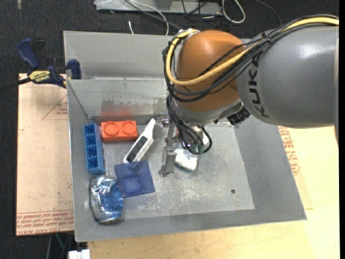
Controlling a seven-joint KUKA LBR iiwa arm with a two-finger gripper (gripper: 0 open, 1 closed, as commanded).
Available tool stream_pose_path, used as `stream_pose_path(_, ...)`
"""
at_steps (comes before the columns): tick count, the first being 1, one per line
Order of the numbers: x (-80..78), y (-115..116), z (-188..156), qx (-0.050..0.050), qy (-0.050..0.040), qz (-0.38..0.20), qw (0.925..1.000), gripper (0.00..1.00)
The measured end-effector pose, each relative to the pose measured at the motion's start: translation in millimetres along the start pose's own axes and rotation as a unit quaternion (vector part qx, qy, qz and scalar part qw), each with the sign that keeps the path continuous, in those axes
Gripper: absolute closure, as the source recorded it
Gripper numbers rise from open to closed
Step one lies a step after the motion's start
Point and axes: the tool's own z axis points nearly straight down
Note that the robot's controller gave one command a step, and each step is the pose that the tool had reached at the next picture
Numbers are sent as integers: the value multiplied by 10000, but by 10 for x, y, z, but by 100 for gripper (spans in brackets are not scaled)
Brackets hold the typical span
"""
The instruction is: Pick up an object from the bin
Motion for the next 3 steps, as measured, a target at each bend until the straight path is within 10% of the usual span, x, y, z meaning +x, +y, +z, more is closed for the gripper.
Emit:
stream_pose_path(1,-16,-10,-48,-6,-41,22,10000,0)
stream_pose_path(2,333,444,1363,-21,-44,608,9981,0)
stream_pose_path(3,311,472,653,-33,-136,308,9994,0)
